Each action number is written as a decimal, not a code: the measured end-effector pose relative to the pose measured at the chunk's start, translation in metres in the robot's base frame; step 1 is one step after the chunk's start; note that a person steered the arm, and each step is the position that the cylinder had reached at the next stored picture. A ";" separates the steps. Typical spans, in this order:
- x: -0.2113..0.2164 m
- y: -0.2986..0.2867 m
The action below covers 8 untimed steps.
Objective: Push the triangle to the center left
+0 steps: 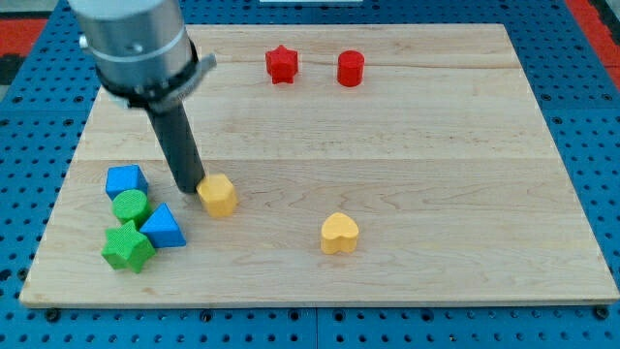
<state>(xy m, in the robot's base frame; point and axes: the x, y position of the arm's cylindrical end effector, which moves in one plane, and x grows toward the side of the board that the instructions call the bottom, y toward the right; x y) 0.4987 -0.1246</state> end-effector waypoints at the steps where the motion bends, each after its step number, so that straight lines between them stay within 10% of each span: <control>1: 0.001 0.058; 8: 0.103 -0.011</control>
<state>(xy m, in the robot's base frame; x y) 0.6013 -0.1353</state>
